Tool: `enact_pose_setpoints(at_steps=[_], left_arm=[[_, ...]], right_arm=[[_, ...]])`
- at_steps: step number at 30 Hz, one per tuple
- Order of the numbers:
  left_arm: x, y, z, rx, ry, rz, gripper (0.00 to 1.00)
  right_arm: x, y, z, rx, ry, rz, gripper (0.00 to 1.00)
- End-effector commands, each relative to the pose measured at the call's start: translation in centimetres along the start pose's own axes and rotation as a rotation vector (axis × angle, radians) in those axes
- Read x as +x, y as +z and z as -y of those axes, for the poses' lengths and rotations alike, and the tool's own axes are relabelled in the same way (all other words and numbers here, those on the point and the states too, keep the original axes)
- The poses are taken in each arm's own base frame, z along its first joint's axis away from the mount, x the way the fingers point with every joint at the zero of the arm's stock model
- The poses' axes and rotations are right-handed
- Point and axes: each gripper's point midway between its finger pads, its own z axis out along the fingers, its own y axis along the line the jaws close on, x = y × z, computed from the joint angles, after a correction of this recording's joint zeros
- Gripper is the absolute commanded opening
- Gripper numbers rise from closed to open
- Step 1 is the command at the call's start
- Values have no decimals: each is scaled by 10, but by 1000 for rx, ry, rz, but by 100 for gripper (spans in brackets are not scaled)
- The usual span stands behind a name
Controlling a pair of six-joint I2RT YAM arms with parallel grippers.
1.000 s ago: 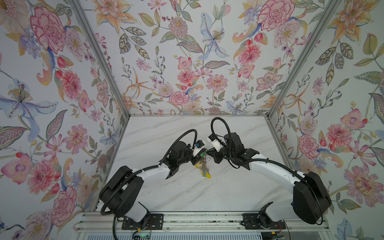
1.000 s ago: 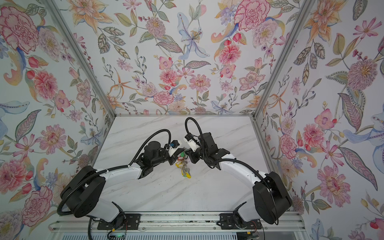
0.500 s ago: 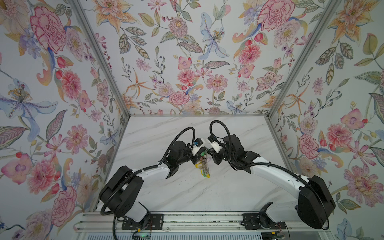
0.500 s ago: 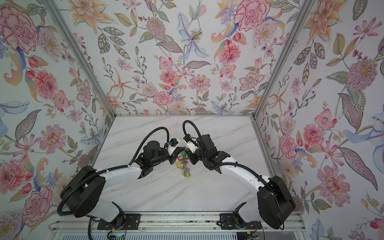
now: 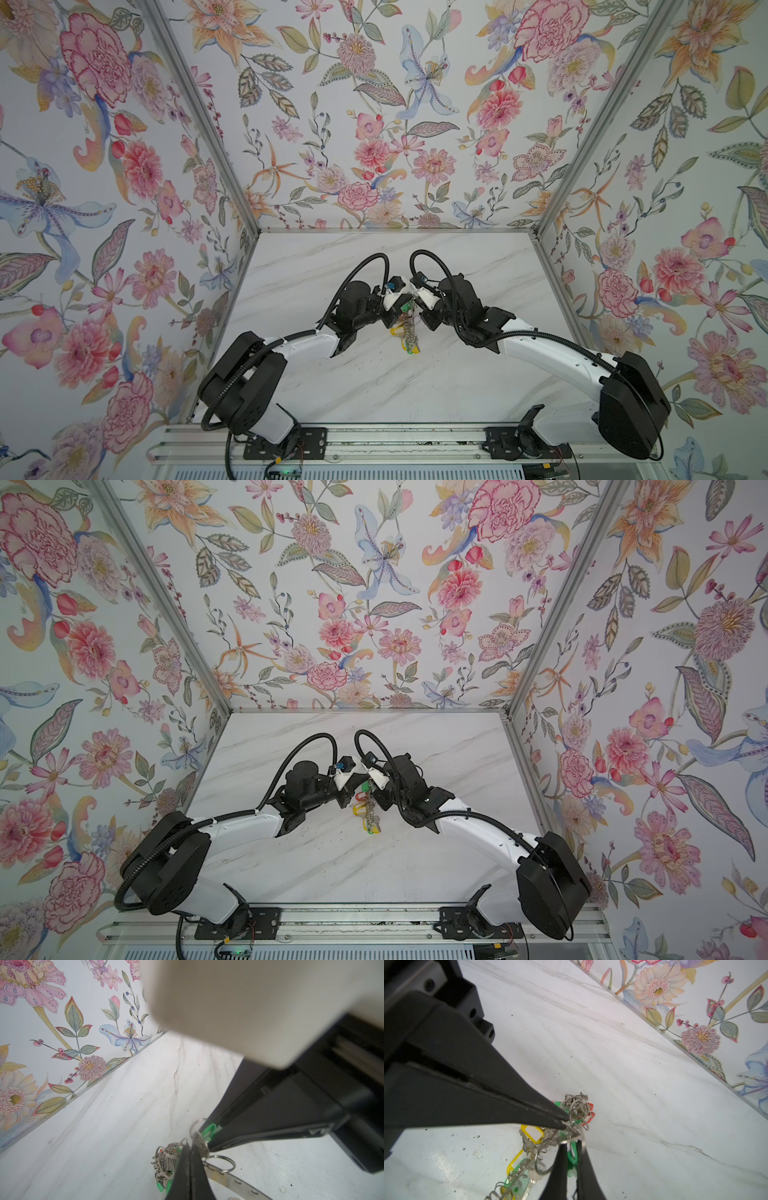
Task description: Remove the keys from the keyring
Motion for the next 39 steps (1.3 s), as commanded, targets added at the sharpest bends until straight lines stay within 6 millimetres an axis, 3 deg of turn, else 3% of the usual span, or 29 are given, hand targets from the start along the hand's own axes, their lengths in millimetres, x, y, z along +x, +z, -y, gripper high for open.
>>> enact_pose_setpoints(at_steps=[1,6,10,17,18,19,39], left_arm=[[-6,-3,-22,-67,-16,23,0],[-5,0,-20,-50,-20,19,0],[-5,1,-20,-52,-25,19,0],[-12,1,-20,-46,-24,39,0],[-13,1,-20,-41,-26,42,0],[-1,7,-20,-36,-42,16,0],[-6,16,-8,3,-57,33,0]], right_arm=[[-12,-11,13,100,-79,41,0],[-13,-3,16,166,-152,28,0],[-20,-4,7,173,-203,47,0],[-22,-14,1,147,-198,89,0],[-22,-14,-1,142,-198,94,0],[-23,-13,0,144,-197,92,0],[-37,-6,-15,50,-191,119,0]])
